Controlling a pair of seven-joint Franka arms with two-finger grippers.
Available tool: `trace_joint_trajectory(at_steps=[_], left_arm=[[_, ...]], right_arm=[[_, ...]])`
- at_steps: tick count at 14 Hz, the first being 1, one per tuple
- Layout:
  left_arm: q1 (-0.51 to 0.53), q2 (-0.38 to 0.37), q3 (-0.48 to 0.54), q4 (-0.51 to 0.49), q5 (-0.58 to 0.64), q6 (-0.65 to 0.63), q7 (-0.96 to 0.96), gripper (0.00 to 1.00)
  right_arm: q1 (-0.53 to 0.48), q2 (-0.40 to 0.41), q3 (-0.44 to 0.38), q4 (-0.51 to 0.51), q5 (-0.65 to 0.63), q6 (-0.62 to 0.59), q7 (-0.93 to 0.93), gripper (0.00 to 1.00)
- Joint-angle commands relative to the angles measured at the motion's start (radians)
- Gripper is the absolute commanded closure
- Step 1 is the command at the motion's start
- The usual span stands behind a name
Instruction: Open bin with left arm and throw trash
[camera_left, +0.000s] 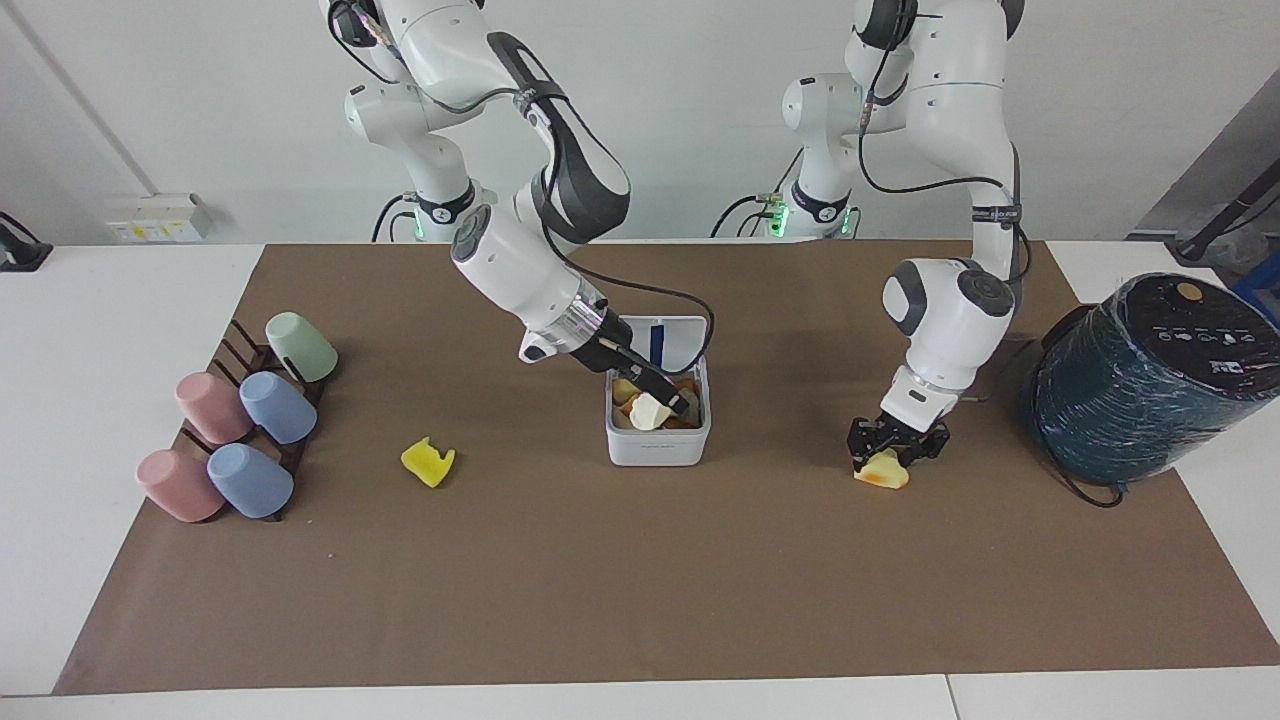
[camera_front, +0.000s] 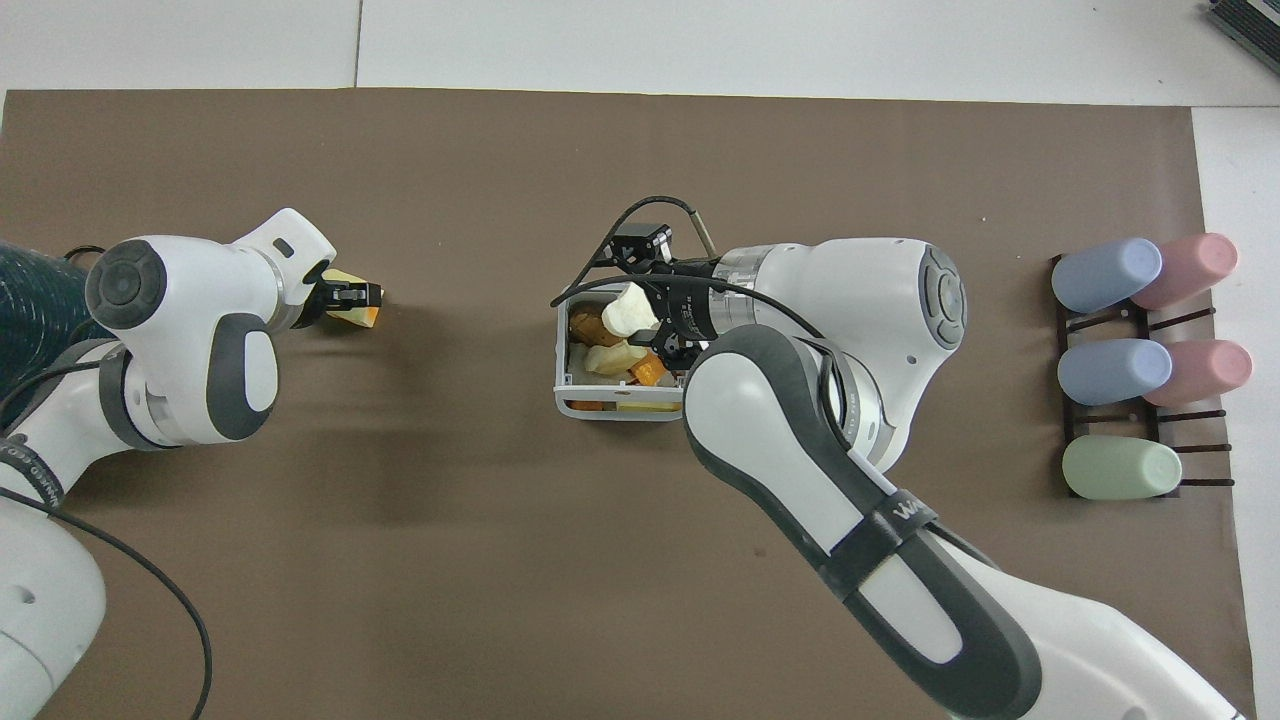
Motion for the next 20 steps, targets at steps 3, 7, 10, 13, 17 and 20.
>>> trace_joint_trajectory(at_steps=[3,7,10,13,17,20], left_arm=[[0.006,0.023,-0.007,0.111,-0.001,-0.143,0.013,1.00],[0.006,0.026,-0.007,0.223,-0.001,-0.286,0.007,1.00],[0.005,0.025,-0.005,0.305,-0.001,-0.402,-0.001,1.00],[0.000,0.020,0.004,0.371,0.001,-0.543,-0.012,1.00],[0.003,0.008,0.007,0.466,0.099,-0.724,-0.029,1.00],[0.005,0.008,0.010,0.537,0.107,-0.868,-0.029,1.00]], right_arm=[[-0.019,-0.068,-0.007,-0.013,-0.023,-0.009,0.014,0.00],[-0.087,-0.126,-0.008,-0.014,-0.269,-0.107,0.011,0.00],[-0.180,-0.165,-0.004,-0.013,-0.567,-0.213,-0.059,0.00],[-0.265,-0.154,-0.004,-0.023,-0.724,-0.238,-0.305,0.00],[-0.384,-0.081,-0.004,-0.105,-0.867,-0.200,-0.865,0.00],[-0.434,-0.018,-0.004,-0.160,-0.884,-0.085,-1.059,0.00]])
